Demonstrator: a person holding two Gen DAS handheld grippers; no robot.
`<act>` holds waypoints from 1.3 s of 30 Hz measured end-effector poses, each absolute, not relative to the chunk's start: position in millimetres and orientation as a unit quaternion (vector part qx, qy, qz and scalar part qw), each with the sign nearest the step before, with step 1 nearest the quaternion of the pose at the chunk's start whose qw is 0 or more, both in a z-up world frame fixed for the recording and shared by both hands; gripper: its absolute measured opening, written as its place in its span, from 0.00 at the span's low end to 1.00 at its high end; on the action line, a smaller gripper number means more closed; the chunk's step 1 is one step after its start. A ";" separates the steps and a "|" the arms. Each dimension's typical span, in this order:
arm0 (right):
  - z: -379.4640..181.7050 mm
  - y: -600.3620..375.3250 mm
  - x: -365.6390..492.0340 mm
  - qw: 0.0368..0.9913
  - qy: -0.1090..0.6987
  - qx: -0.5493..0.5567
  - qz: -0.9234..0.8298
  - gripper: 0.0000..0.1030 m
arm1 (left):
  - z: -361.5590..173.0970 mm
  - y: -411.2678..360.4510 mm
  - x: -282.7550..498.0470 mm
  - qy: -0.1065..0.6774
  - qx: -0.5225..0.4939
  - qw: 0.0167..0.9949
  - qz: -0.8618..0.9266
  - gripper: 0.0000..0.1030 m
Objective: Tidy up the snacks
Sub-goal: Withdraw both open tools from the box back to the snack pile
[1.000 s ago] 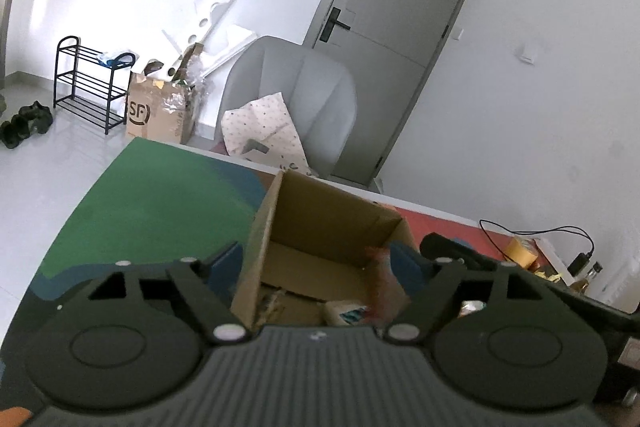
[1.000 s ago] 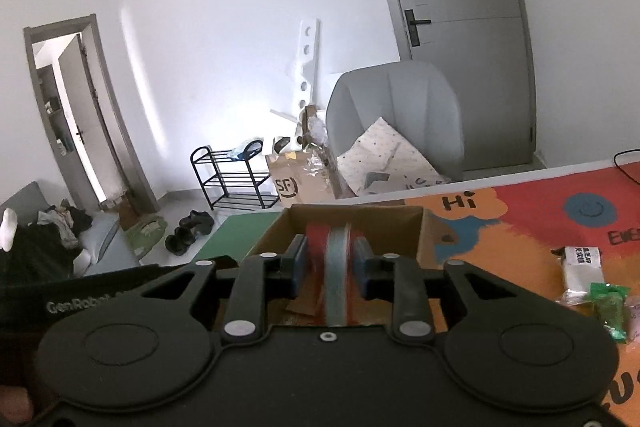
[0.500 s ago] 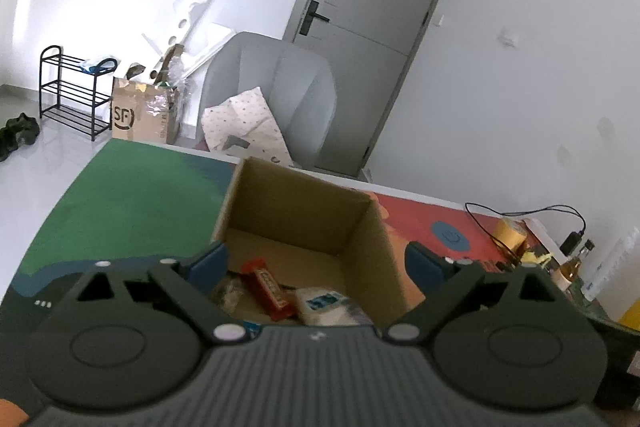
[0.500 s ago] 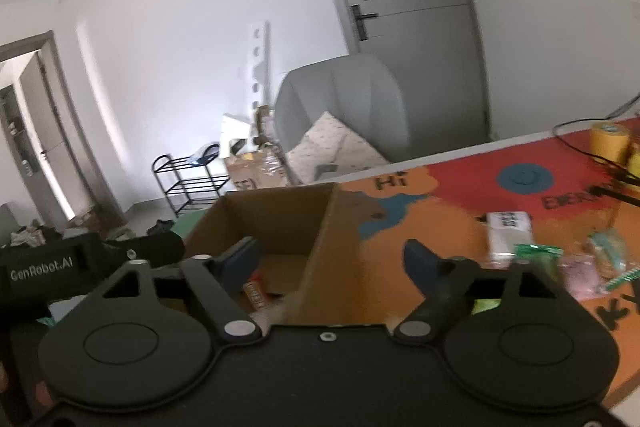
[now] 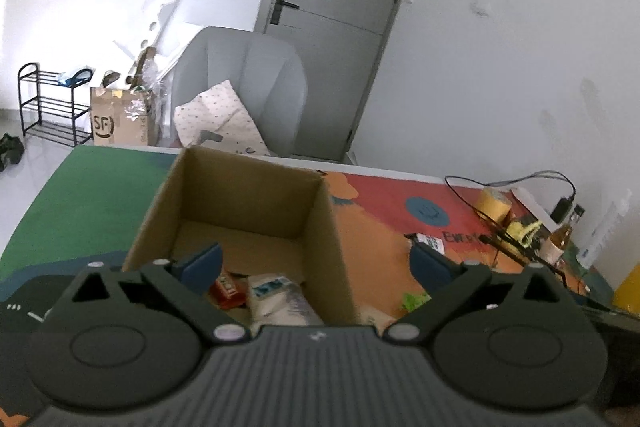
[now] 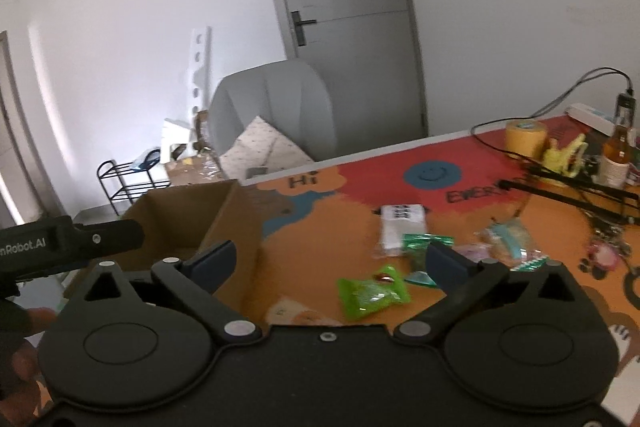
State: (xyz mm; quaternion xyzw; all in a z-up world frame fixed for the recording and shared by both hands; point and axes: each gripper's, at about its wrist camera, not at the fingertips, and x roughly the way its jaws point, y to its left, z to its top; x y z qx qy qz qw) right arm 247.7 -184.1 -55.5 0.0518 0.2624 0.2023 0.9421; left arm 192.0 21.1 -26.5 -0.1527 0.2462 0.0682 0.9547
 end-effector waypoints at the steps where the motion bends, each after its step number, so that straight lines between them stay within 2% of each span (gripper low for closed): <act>1: -56.3 -188.1 248.7 0.942 0.264 0.053 0.201 1.00 | -27.0 18.4 193.5 0.248 -0.150 0.955 0.065 0.97; 25: -94.0 -282.4 277.4 0.929 0.299 0.137 0.172 1.00 | -39.8 -58.7 233.5 0.281 -0.109 0.953 0.000 0.94; 28: -99.8 -289.8 280.6 0.926 0.302 0.143 0.174 1.00 | -45.2 -68.9 237.1 0.285 -0.107 0.953 0.003 0.90; 35: -108.5 -302.4 281.7 0.925 0.306 0.141 0.174 1.00 | -62.3 -89.4 249.7 0.306 -0.103 0.947 0.005 0.67; 39: -113.2 -309.9 282.4 0.923 0.309 0.143 0.177 1.00 | -75.0 -97.2 258.8 0.315 -0.101 0.944 0.023 0.58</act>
